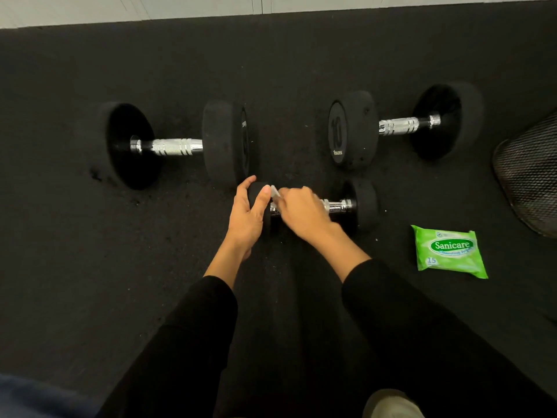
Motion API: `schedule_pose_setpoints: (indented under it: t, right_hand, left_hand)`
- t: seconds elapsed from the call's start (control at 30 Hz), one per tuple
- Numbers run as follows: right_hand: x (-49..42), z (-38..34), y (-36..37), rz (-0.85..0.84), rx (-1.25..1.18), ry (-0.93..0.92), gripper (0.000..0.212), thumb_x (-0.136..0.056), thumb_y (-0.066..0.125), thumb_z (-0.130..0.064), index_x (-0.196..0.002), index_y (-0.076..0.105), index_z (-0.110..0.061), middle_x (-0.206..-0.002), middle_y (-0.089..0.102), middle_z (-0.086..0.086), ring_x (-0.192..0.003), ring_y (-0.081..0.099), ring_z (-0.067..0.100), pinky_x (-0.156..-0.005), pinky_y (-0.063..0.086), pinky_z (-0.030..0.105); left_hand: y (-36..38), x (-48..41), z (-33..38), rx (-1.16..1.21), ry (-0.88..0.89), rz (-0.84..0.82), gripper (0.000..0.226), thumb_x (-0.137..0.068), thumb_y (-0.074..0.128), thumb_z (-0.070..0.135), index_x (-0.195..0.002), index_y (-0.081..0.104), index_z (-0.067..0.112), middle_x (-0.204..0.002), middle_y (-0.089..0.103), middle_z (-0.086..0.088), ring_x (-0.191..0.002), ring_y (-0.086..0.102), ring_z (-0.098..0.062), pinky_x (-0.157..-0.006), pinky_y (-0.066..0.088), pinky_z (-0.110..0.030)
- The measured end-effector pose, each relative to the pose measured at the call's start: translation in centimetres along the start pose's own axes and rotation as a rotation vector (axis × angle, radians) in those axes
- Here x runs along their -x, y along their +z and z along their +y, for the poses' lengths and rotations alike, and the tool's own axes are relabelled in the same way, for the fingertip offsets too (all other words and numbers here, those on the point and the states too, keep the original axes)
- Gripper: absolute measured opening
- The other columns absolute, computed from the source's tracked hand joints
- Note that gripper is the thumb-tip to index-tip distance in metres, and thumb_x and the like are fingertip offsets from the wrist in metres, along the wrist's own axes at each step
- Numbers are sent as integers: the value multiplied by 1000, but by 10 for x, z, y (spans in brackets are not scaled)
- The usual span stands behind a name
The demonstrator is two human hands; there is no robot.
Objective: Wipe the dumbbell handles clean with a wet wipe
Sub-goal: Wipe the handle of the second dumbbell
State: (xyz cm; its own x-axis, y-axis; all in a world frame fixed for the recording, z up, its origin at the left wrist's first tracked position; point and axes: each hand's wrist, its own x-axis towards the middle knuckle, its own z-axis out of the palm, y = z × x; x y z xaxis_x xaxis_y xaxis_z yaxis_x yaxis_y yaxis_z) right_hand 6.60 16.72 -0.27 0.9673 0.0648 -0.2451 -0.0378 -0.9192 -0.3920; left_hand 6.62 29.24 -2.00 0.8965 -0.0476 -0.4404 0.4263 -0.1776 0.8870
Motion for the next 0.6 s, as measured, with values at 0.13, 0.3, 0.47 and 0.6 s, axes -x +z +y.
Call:
schedule_pose_setpoints:
  t: [0.13,0.3,0.47,0.6]
  right_hand:
    - [29,-3,36,100,73,-112,52,-96,43,-10,-146,29,-4,-150,35,14,-142,26,25,-118,8,37]
    - [34,3,42,114,91,-136,57,-94,46,-5,-148,26,-7,-153,31,11,-145,21,23,-117,-1,36]
    - [-3,-6,15,11,119,-4,30,-93,44,-17,-119,55,-8,-112,65,9,-109,59,25,-115,15,45]
    - [20,-16,35,160,65,1,42,-91,47,-5,-133,47,-2,-132,54,17,-130,43,29,-118,12,41]
  left_hand:
    - [0,1,0,-11,21,11,54,-95,53,42,-144,33,29,-143,42,-4,-129,44,-18,-109,39,-39]
    - [0,1,1,-10,25,6,55,-95,52,41,-144,33,29,-142,43,-2,-128,44,-16,-104,40,-32]
    - [1,2,2,-9,19,14,55,-95,52,41,-145,33,27,-133,46,2,-123,50,-16,-105,43,-40]
    - [1,1,2,-33,30,19,53,-95,51,41,-144,34,29,-143,43,-2,-130,43,-17,-108,38,-37]
